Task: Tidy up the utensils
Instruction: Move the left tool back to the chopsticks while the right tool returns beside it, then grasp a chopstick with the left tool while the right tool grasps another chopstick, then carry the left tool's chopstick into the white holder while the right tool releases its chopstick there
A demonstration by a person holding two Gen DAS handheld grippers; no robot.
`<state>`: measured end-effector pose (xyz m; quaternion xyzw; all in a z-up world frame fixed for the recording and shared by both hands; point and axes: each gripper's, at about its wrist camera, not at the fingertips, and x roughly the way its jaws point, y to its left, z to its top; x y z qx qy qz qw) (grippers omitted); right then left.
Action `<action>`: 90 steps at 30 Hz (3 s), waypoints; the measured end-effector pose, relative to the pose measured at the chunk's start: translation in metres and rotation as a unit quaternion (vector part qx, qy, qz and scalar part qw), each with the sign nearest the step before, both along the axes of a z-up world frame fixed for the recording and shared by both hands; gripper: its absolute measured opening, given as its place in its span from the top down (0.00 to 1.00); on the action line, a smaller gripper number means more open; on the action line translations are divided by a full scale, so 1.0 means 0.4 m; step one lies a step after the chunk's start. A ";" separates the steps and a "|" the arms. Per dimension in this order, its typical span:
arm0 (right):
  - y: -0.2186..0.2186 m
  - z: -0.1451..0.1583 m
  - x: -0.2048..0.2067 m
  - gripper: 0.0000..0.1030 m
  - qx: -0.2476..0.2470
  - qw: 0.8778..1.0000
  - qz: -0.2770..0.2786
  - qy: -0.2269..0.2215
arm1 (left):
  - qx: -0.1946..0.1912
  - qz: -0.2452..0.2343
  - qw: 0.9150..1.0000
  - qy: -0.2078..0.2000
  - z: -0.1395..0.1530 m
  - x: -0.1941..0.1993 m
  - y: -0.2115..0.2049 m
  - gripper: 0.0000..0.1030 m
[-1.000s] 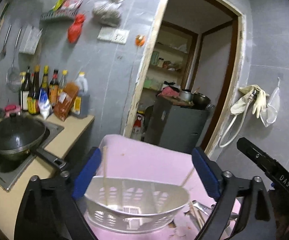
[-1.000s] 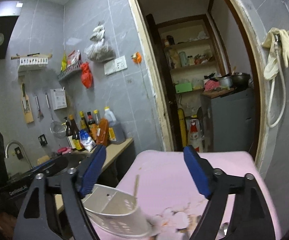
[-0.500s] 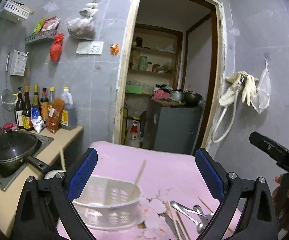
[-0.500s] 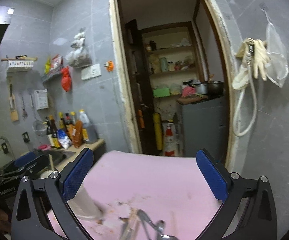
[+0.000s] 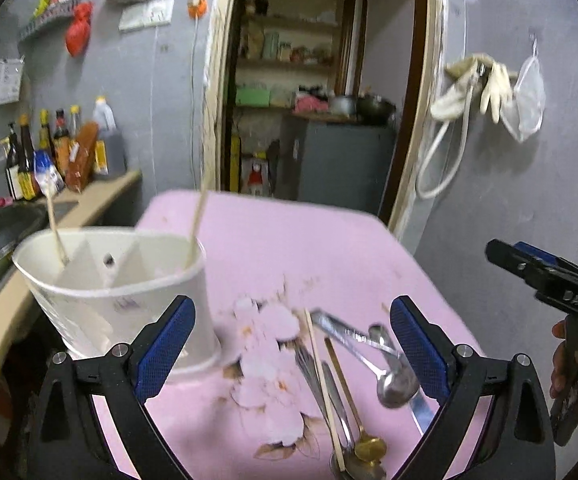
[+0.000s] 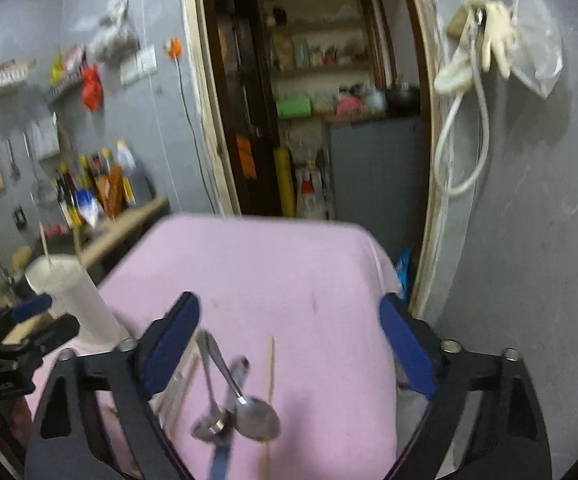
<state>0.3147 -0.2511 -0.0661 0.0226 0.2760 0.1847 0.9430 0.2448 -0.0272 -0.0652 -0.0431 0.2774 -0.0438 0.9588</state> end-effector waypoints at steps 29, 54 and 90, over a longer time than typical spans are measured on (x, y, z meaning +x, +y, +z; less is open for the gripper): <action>0.129 -0.233 0.155 0.80 -0.084 0.978 0.070 0.180 | -0.020 -0.036 0.975 0.219 -0.229 0.269 -0.029 0.89; 0.044 -0.140 0.099 0.97 0.018 0.988 0.038 0.151 | -0.108 -0.011 0.986 0.125 -0.091 0.149 0.026 0.98; 0.522 0.248 0.041 0.97 0.262 0.947 0.007 -0.188 | -0.159 0.080 0.973 -0.148 0.274 0.105 0.623 0.98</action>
